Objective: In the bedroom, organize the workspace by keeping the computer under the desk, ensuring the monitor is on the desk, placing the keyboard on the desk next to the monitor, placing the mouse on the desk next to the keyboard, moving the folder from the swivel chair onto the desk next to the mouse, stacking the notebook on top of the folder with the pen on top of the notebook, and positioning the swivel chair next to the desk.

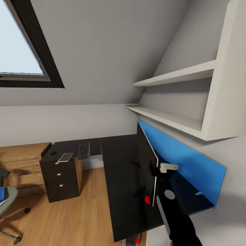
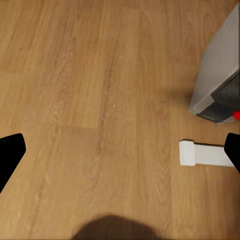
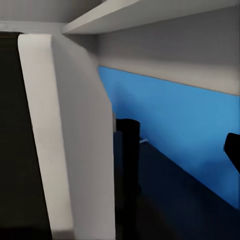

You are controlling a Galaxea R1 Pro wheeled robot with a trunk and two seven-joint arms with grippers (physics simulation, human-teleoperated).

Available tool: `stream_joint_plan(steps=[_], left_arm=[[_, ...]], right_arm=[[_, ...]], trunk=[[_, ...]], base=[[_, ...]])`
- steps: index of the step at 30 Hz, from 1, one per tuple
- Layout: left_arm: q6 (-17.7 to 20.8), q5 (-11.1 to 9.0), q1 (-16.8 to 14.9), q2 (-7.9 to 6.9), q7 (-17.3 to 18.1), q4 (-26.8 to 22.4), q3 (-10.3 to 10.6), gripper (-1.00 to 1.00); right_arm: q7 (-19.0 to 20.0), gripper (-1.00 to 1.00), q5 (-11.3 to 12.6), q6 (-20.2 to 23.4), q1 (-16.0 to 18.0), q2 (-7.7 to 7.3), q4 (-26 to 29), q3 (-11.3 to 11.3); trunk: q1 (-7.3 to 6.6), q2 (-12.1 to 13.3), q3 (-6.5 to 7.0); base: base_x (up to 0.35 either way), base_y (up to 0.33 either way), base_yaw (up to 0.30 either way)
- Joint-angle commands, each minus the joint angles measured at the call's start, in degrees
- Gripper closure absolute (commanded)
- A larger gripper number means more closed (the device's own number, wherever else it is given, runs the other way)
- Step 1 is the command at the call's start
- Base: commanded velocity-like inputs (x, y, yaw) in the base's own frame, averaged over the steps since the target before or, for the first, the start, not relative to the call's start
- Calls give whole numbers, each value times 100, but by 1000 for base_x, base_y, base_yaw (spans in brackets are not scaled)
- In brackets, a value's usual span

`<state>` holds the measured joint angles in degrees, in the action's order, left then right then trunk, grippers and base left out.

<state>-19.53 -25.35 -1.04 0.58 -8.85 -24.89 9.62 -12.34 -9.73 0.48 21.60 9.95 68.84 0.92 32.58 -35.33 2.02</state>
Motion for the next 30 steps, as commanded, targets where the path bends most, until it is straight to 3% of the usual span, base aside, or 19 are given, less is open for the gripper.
stream_joint_plan(steps=[1, 13, 30], left_arm=[[-24, -32, -2, -5, -47, 1, 49, -100], [-24, -32, -5, -7, -47, 1, 49, -100], [-24, -32, -4, -9, -47, 1, 49, -100]], right_arm=[[-13, -100, -56, 5, 2, 5, -2, 7], [150, -100, -47, 18, 2, 5, -8, -11], [327, -100, -38, 11, 2, 5, -302, -22]], trunk=[[2, -2, 7], [2, -2, 82], [2, -2, 90]], base=[[0, 0, -121], [0, 0, -156], [0, 0, -17]])
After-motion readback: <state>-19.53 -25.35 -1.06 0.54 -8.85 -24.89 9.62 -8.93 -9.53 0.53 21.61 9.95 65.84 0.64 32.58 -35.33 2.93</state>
